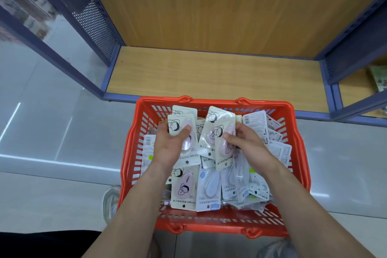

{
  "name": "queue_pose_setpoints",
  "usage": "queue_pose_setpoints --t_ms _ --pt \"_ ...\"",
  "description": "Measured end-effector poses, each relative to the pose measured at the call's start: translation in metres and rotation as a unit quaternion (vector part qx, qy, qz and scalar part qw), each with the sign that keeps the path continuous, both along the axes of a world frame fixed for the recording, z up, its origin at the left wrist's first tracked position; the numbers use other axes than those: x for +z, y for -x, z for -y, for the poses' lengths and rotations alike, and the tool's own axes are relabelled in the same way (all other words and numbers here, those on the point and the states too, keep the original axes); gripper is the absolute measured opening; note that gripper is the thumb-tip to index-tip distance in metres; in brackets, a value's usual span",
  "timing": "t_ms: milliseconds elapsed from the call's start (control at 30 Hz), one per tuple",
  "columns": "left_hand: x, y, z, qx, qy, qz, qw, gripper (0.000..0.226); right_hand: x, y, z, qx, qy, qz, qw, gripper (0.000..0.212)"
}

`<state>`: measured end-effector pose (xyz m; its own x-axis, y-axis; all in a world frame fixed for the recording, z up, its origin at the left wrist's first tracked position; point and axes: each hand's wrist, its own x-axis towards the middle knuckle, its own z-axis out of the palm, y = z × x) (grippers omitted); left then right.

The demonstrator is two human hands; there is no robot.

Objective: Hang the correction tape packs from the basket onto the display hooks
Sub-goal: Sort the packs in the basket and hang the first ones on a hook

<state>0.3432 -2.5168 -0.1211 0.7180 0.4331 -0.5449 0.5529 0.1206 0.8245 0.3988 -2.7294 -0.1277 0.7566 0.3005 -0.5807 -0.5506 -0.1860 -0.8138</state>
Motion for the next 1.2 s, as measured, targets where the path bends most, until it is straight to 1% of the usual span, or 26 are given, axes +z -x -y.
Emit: queue_pose_setpoints --t_ms 100,167,267,300,400,433,533,633,700,767,800,867,933,1067,1200 --pt "0.01 0.005 -0.008 -0.002 -0.003 -0.005 1.0 0.064 0.006 0.0 -0.009 0.022 -0.022 0.001 0.999 0.031" --pt "0.02 0.01 -0.014 0.001 -0.016 -0.005 1.0 0.058 0.016 0.001 -0.017 0.025 -0.039 0.011 0.999 0.038" --pt "0.042 0.013 -0.028 0.024 -0.034 0.016 0.999 0.039 0.036 0.002 -0.023 -0.001 -0.068 0.013 0.998 0.048" --pt "0.054 0.013 -0.032 0.025 -0.038 0.02 0.999 0.039 0.045 0.002 -0.024 -0.015 -0.081 0.009 0.997 0.048" --pt "0.093 0.011 -0.038 -0.011 -0.033 0.026 0.999 0.056 0.076 0.002 -0.027 -0.035 -0.105 0.003 0.994 0.052" --pt "0.104 0.011 -0.037 -0.028 -0.029 0.033 0.999 0.058 0.088 0.002 -0.029 -0.038 -0.112 0.006 0.993 0.053" --pt "0.137 0.014 -0.028 -0.063 -0.035 0.059 0.996 0.039 0.128 0.007 -0.035 -0.026 -0.153 0.029 0.988 0.047" --pt "0.17 0.023 -0.014 -0.091 -0.056 0.096 0.99 0.043 0.165 0.018 -0.034 -0.018 -0.18 0.057 0.982 0.047" --pt "0.19 0.032 -0.005 -0.108 -0.066 0.11 0.986 0.041 0.185 0.028 -0.031 -0.014 -0.173 0.083 0.981 0.044" --pt "0.206 0.038 0.006 -0.126 -0.046 0.115 0.984 0.036 0.2 0.04 -0.028 -0.007 -0.148 0.119 0.982 0.047" --pt "0.212 0.041 0.012 -0.135 -0.039 0.12 0.983 0.038 0.205 0.046 -0.027 -0.005 -0.136 0.136 0.981 0.05" --pt "0.219 0.045 0.022 -0.14 -0.017 0.131 0.981 0.051 0.213 0.054 -0.024 -0.011 -0.127 0.15 0.98 0.053" --pt "0.219 0.046 0.03 -0.144 -0.004 0.132 0.981 0.061 0.218 0.06 -0.02 -0.017 -0.129 0.145 0.981 0.053" --pt "0.214 0.044 0.038 -0.155 0.019 0.119 0.981 0.067 0.219 0.064 -0.013 -0.033 -0.127 0.141 0.981 0.042" --pt "0.207 0.036 0.039 -0.108 0.038 0.128 0.985 0.063 0.208 0.059 -0.007 0.002 -0.104 0.142 0.984 0.027"
